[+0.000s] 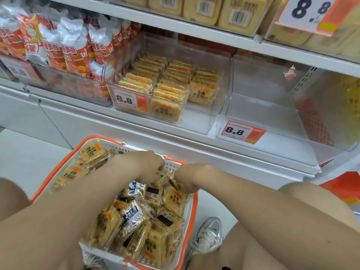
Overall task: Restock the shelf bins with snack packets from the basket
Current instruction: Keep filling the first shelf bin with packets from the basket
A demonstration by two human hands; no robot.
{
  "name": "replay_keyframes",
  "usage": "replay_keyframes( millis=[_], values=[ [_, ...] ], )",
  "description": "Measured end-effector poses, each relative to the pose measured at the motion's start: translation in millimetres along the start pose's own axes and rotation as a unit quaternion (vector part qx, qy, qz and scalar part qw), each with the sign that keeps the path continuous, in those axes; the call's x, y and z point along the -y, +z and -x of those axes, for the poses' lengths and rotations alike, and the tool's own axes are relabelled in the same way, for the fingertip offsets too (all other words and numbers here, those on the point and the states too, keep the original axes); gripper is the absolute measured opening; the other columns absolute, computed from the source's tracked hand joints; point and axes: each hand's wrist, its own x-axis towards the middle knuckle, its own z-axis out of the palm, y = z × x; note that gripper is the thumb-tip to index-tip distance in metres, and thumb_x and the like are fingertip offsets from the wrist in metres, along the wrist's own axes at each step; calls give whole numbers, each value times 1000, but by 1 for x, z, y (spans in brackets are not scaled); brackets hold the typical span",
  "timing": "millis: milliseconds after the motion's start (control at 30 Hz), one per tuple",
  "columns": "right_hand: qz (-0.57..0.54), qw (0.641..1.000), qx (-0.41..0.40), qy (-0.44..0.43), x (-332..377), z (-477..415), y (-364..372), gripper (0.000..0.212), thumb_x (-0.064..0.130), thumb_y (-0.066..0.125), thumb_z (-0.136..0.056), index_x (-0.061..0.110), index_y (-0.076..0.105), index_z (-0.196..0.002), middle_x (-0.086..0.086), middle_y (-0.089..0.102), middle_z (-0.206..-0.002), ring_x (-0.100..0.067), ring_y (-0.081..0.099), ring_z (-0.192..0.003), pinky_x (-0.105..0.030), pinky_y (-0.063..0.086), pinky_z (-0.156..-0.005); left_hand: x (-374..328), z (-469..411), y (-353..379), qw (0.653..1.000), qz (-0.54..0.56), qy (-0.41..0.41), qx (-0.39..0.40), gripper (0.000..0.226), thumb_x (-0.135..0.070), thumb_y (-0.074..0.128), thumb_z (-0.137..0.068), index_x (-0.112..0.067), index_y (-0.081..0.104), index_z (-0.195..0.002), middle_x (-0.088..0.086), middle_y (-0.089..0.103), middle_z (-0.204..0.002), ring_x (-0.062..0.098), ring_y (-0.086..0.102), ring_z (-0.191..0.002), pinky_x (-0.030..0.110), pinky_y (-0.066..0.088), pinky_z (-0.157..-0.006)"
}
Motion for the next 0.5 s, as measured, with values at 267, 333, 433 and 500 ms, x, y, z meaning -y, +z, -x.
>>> replay_keyframes(
  millis=[267,333,433,500],
  values=[
    [134,987,14,-85,12,-19,30,14,-3,57,-99,3,70,-104,-4,45,-72,-22,54,-67,-35,56,-60,-2,-4,-3,1000,-4,-3,23,36,-38,50,-107,-23,56,-139,5,58,-137,26,61,-115,36,50,-89],
    [133,986,9,-101,12,-20,25,13,-5,56,-100,1,67,-99,-3,42,-69,-25,56,-71,-36,57,-61,-1,-2,-5,1000,0,-7,24,36,-32,47,-108,-24,54,-142,6,57,-139,26,61,-114,35,49,-88],
    [84,993,-3,-85,11,-16,8,25,-5,52,-101,6,55,-79,-2,41,-70,-20,48,-63,-36,52,-59,2,3,-10,1000,17,-11,20,42,-21,44,-109,-25,47,-151,6,52,-147,24,58,-116,34,46,-91],
    [19,997,-13,-78,7,-8,-12,38,-10,50,-97,11,40,-66,-1,38,-68,-21,39,-59,-36,43,-59,5,6,-15,1000,18,-17,15,45,-16,45,-109,-26,45,-153,6,50,-149,25,55,-127,35,47,-96]
  ],
)
